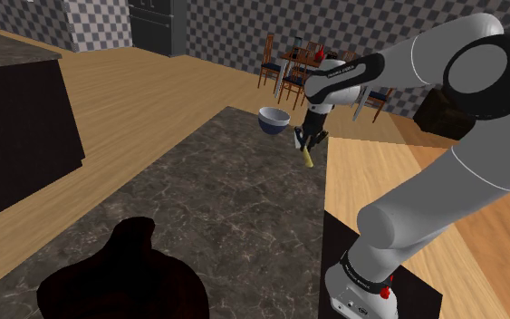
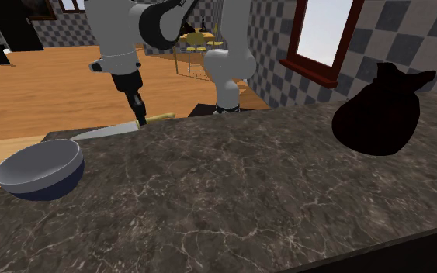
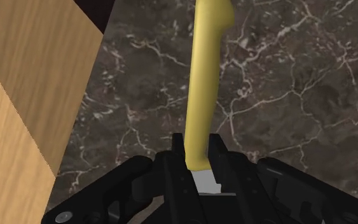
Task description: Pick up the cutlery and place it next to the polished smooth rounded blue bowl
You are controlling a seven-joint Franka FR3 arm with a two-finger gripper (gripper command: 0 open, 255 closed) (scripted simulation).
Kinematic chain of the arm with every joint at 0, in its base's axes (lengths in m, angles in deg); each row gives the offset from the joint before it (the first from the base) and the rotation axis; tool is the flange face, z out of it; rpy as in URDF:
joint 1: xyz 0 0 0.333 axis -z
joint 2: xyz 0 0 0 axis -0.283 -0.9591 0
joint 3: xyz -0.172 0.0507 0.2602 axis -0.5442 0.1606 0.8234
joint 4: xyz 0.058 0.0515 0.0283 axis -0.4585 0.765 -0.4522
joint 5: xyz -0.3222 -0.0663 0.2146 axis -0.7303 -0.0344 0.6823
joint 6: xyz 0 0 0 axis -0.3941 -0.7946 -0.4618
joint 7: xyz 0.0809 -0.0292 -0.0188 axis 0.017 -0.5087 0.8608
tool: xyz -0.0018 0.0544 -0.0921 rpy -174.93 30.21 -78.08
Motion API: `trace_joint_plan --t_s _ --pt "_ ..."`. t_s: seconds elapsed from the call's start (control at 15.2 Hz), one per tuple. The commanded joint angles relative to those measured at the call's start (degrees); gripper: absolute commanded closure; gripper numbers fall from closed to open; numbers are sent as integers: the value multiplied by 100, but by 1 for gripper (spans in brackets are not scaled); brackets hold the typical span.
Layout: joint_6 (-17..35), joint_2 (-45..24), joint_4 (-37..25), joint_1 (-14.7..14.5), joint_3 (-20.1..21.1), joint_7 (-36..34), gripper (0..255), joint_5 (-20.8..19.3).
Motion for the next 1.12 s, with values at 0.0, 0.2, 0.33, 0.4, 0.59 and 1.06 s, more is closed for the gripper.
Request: trace_joint_plan --t_s 0.0,0.2,0.33,0.4,0.59,1.06 --pt "170 -69 98 1 -4 4 255 2" --pt "416 -197 216 1 -8 8 255 8" --pt "581 -289 289 0 -11 12 255 13" --pt "683 -349 332 0 -13 15 255 16" --pt "683 -349 332 0 -13 15 255 16" --pt "684 -349 332 0 -13 15 0 16"
